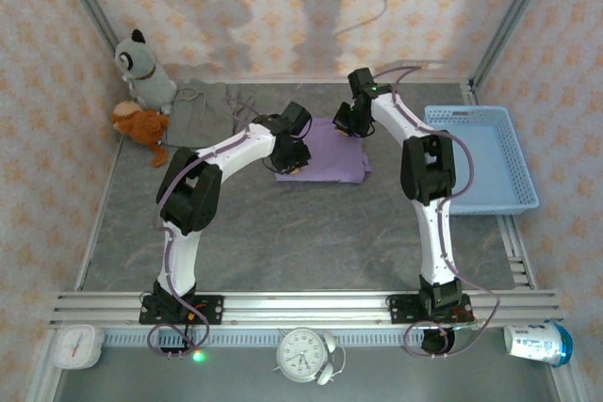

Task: Fold and stack the mixed laundry pile

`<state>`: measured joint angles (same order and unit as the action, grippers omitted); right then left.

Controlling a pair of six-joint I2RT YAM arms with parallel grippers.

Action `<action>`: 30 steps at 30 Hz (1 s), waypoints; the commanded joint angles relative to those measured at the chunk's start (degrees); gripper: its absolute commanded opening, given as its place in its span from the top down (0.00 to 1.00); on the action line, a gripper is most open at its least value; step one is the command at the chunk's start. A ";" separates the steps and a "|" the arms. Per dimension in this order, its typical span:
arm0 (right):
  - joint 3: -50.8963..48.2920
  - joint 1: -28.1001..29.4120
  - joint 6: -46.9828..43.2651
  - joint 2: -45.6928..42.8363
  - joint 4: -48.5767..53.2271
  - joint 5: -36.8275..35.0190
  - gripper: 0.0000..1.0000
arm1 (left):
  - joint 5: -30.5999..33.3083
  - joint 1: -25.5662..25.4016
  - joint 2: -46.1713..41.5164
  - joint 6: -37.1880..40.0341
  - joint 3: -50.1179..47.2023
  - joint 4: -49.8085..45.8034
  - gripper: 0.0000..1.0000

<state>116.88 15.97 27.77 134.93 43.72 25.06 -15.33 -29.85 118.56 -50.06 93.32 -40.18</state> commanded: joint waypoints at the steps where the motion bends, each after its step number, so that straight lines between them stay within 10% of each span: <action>1: 4.11 -1.68 -0.65 3.69 3.89 -4.03 1.00 | 3.29 0.31 0.47 -0.78 -1.82 -0.27 0.82; 18: -45.78 5.87 8.48 -25.42 -9.02 -0.02 1.00 | 11.99 6.06 13.13 15.58 18.49 -14.14 0.72; 24: -47.46 6.77 7.42 -35.24 -6.75 -2.05 0.85 | 8.85 5.65 13.21 18.82 28.75 -19.96 0.48; 30: -42.34 7.15 3.60 -32.80 -6.59 2.77 0.83 | 5.22 2.20 2.03 16.29 14.90 -16.11 0.47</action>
<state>72.99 22.83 33.30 101.14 36.56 25.91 -8.49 -25.43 127.61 -33.32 113.60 -54.78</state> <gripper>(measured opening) 0.174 0.533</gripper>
